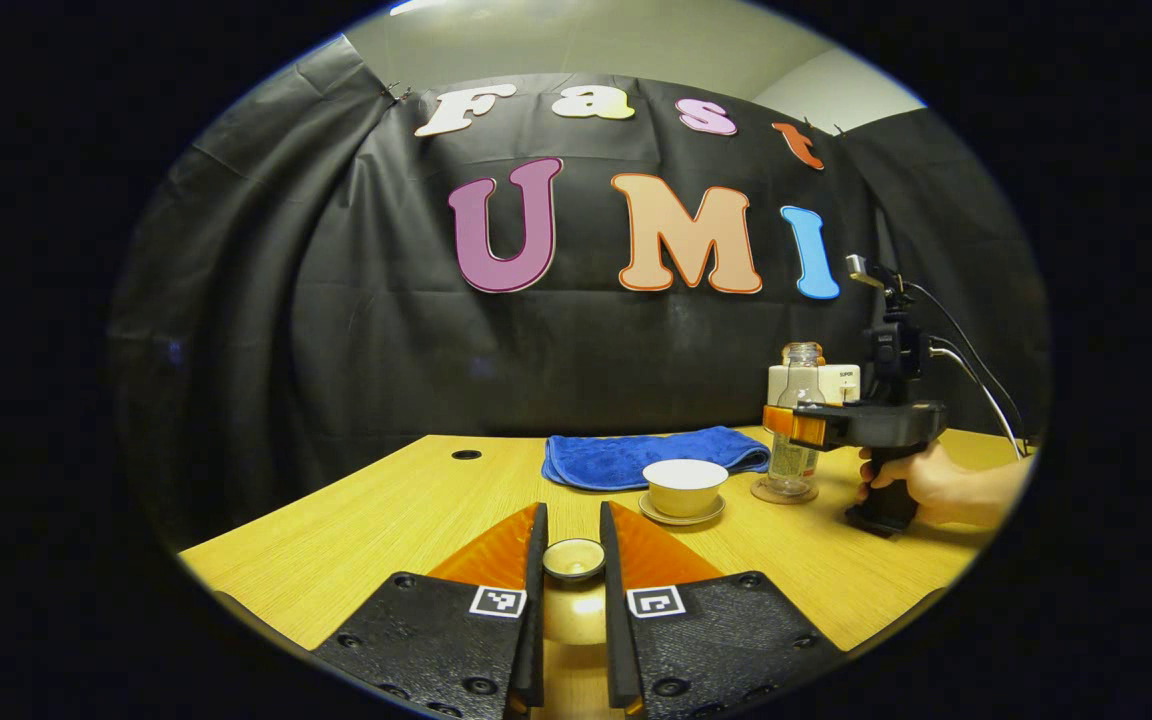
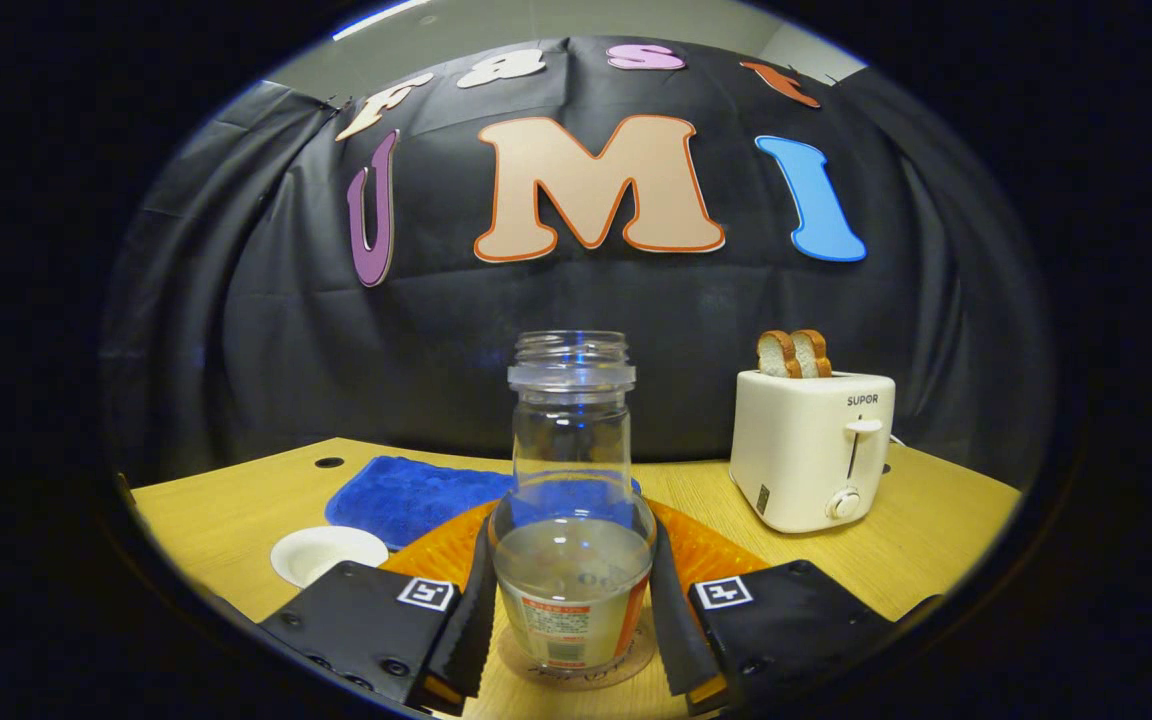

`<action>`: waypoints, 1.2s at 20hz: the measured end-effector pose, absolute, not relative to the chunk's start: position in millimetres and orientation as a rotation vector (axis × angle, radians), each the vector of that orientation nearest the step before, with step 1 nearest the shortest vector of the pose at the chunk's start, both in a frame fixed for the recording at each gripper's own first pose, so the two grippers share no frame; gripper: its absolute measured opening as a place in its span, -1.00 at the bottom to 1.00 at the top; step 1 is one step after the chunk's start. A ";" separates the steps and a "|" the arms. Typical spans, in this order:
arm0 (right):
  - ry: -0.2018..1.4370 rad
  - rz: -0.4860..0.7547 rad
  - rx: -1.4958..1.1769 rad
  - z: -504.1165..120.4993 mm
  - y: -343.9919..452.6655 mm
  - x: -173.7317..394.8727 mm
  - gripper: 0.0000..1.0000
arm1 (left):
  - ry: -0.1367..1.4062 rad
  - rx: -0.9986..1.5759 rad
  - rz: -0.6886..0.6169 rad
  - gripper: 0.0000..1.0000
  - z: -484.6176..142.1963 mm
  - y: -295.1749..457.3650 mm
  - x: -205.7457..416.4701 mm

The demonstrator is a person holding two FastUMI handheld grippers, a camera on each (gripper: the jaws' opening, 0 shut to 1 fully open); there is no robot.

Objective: Open the teacup lid with one hand, grasp the water bottle and pour water into the teacup with the other hand; after pouring, place the water bottle on the coaster and then close the teacup lid.

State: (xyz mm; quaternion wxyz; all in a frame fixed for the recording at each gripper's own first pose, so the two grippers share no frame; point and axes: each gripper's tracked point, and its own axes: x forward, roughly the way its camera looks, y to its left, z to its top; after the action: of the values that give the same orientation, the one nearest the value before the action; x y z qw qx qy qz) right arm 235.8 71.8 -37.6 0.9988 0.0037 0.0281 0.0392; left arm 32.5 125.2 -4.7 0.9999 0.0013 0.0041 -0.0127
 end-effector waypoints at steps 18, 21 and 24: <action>0.014 0.022 -0.013 -36.9 66.6 226.7 0.99 | 0.010 0.003 -0.019 -0.56 -4.9 127.7 32.3; 0.009 0.022 -0.012 -35.8 66.9 218.1 0.93 | 0.010 0.004 -0.019 -0.56 -5.3 127.6 31.7; 0.008 0.031 -0.011 -34.4 69.0 203.0 0.93 | 0.010 0.003 -0.019 -0.56 -3.9 127.7 32.6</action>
State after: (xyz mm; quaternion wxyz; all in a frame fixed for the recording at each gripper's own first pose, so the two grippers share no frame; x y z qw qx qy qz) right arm 203.0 69.0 -34.4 0.9999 -0.0057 0.0038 0.0157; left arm 32.6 127.7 -3.9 0.9999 0.0017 0.0050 -0.0096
